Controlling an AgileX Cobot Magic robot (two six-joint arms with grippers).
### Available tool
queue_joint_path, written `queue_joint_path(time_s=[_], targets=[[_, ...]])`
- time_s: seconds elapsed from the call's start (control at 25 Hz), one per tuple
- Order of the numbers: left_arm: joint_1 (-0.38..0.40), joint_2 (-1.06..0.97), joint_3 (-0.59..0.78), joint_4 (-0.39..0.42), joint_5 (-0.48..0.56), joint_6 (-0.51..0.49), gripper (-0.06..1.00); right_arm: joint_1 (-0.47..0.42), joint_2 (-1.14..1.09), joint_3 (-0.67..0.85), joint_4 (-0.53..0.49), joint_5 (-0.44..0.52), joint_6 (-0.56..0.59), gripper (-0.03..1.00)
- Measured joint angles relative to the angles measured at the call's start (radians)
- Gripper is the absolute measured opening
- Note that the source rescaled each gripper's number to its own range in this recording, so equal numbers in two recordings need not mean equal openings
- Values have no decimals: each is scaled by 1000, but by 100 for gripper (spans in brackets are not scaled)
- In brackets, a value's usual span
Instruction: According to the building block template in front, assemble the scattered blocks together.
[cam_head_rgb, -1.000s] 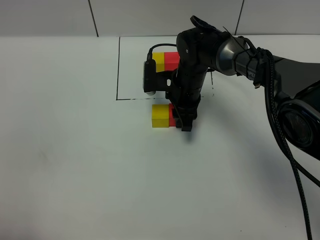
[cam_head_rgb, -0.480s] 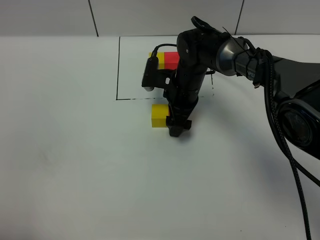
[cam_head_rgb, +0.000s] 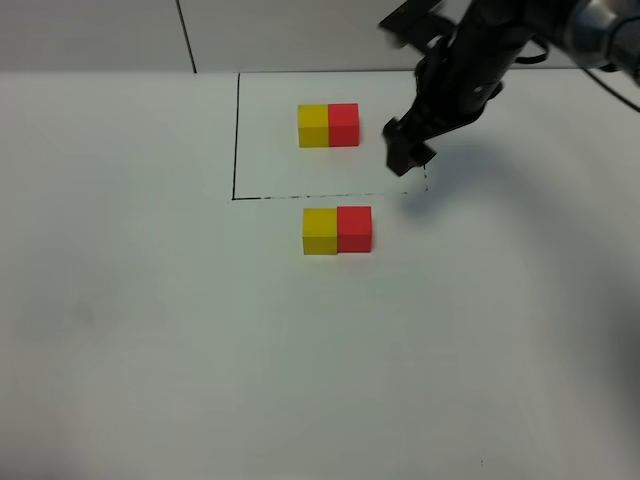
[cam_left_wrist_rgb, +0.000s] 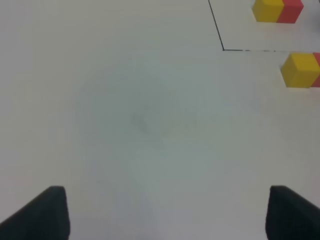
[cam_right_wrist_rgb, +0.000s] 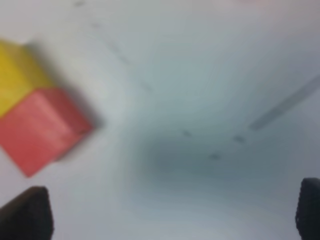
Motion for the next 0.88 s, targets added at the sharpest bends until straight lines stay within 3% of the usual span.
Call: queue_joint_path(time_s=[0.12,0.4,0.64,0.88], targets=[[0,0,0,0,0,0,78,-85,-82,93,11,-56,74,100],[0,0,0,0,0,0,78,-230,-400,444,21,-285,181,100],[0,0,0,0,0,0,78,-323,-694,656,15,-303,236,100],[0,0,0,0,0,0,78,-332,-1030,865,-4,-295,304,100]])
